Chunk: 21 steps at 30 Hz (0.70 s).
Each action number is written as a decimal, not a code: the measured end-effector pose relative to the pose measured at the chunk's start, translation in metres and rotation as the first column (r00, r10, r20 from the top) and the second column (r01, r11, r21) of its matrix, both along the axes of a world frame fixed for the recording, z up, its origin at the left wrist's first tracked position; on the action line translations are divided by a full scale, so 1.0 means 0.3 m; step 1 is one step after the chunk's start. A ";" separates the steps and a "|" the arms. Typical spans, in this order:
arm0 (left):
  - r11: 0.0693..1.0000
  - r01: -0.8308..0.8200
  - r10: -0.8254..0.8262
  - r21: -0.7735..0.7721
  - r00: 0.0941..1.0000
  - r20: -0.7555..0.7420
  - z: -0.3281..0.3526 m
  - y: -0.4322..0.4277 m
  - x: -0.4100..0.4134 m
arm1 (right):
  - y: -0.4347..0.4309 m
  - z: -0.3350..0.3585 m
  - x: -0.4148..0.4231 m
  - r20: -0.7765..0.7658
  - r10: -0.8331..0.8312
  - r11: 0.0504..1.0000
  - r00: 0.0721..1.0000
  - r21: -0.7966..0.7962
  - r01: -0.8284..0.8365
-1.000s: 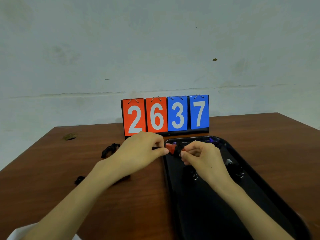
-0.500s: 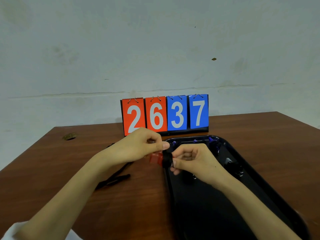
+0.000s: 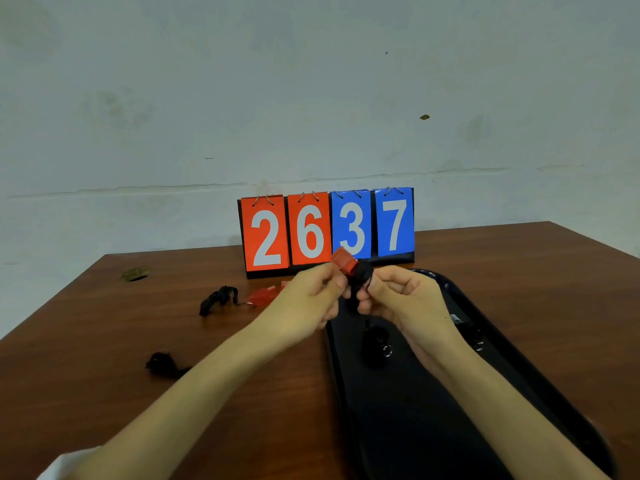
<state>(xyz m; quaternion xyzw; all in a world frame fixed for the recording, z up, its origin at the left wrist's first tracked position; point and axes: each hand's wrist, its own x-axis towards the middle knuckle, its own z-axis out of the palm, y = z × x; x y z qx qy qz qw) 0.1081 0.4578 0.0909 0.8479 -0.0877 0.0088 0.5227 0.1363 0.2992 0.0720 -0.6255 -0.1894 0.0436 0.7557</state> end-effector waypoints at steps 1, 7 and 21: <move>0.994 -0.027 0.023 0.106 0.999 0.039 -0.011 -0.006 0.000 | -0.001 -0.002 0.003 -0.011 -0.039 0.999 0.999 -0.010 0.039; 0.843 -0.070 -0.007 0.533 0.990 0.140 -0.017 -0.014 -0.021 | -0.003 -0.027 0.022 0.211 -0.316 0.871 0.925 -0.323 0.371; 0.808 -0.170 -0.009 0.564 0.954 0.301 0.059 0.057 -0.015 | 0.029 -0.057 -0.011 0.511 0.048 0.712 0.858 -0.620 0.330</move>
